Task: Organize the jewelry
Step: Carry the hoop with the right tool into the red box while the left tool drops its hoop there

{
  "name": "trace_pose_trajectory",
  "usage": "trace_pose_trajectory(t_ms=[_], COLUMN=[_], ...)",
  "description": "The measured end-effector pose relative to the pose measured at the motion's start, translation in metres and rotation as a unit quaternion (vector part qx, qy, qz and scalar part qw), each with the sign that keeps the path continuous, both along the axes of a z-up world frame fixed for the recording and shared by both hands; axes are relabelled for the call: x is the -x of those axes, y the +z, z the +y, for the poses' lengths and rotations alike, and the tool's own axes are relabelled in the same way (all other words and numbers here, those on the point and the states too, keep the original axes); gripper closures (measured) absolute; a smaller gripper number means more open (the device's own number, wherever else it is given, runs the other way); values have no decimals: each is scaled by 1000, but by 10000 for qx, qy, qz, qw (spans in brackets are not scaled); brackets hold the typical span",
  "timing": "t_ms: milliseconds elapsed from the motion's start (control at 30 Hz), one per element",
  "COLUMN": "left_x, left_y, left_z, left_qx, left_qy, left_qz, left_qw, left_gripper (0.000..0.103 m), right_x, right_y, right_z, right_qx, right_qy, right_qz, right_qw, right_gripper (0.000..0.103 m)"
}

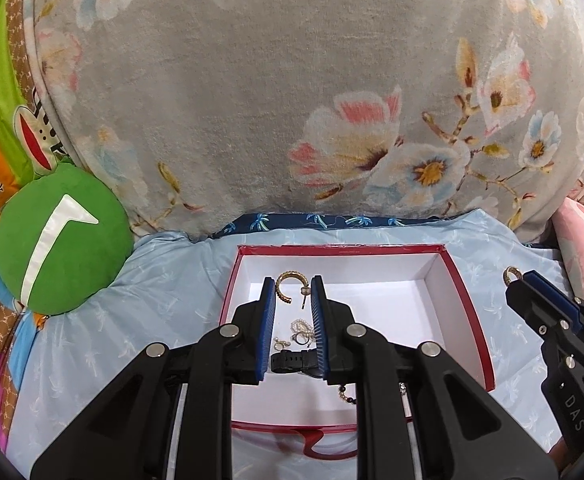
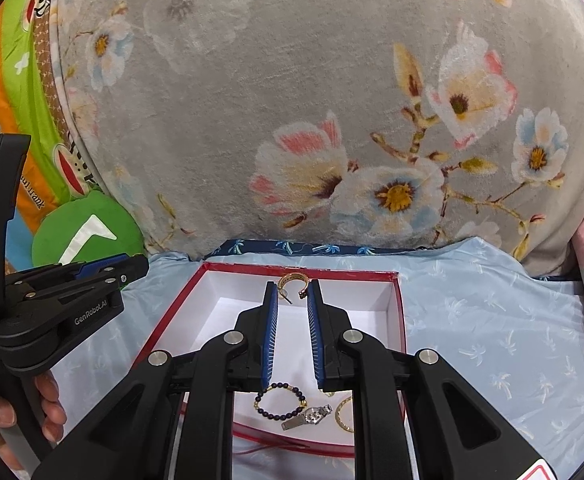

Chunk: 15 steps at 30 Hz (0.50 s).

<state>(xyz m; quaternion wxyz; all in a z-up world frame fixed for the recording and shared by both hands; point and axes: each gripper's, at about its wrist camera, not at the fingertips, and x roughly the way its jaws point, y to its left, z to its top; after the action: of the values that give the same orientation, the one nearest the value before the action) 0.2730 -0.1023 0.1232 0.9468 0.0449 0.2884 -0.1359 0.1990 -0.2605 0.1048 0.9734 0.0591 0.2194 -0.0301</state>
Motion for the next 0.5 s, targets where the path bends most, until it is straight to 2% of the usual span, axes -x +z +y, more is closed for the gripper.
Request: trace_pose_trajectory(t_ms=[500], left_x=[-25], left_y=[-15], left_z=[-8], left_qx=[-96], left_qy=[97], left_qz=[163], left_qw=[9998], left_gripper=[86], right_x=[-24], right_y=[-16], right_z=[-6], right_qx=[-25], right_qy=[-19], right_qz=[177], right_qw=[9998], right_gripper=[89])
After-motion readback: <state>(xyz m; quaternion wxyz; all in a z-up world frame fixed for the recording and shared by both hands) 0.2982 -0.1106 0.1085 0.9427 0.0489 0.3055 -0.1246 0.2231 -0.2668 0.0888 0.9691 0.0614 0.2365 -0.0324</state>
